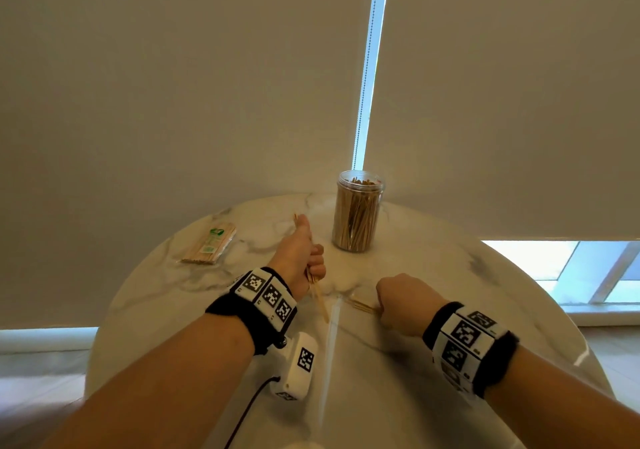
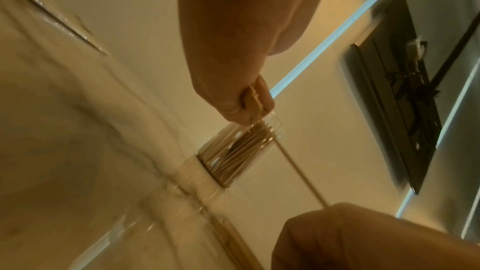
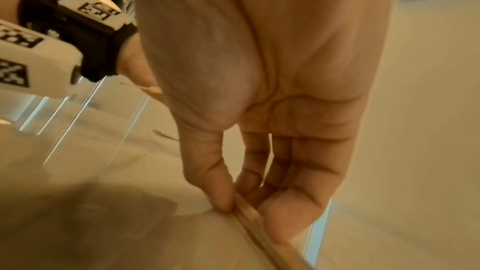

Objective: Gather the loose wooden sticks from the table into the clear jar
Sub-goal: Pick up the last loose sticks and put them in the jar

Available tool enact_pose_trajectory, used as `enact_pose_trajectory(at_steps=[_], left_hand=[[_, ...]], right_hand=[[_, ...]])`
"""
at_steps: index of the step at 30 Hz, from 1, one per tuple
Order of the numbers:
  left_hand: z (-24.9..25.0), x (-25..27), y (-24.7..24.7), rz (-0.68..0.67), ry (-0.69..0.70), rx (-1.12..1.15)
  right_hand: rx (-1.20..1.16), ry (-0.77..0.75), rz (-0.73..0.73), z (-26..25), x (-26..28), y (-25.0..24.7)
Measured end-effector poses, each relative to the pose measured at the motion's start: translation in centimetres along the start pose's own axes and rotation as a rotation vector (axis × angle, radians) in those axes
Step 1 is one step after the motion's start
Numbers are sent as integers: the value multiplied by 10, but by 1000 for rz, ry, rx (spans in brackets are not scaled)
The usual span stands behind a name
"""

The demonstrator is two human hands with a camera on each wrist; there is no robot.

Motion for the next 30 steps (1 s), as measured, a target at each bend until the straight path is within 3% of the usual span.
enact_pose_trajectory(at_steps=[11, 15, 17, 20, 24, 26, 30], left_hand=[[-5, -46, -14, -221, -32, 420], [-4, -47, -16, -221, 5, 504], [-6, -47, -17, -164, 23, 507], [-11, -44, -17, -60, 42, 472], [-16, -37, -7, -110, 49, 382], [-16, -33, 0, -142, 64, 369], [-14, -25, 1, -155, 99, 354]], right_hand=[[18, -28, -45, -11, -28, -7], [-49, -1, -56, -11, -35, -13], [-234, 29, -46, -5, -45, -19], [-708, 34, 47, 0, -62, -37], [-1087, -80, 142, -18, -77, -63], [-1091, -120, 126, -33, -84, -67], [-771, -174, 277, -54, -89, -69]])
Point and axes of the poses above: each hand's wrist, its own x-axis away from the middle knuckle, its own y-axis out of the palm, z = x × y, the point moved 3 cm from there along -x, towards the middle knuckle, and after that the axes turned 3 degrees about -x, right-handed, at the moved point
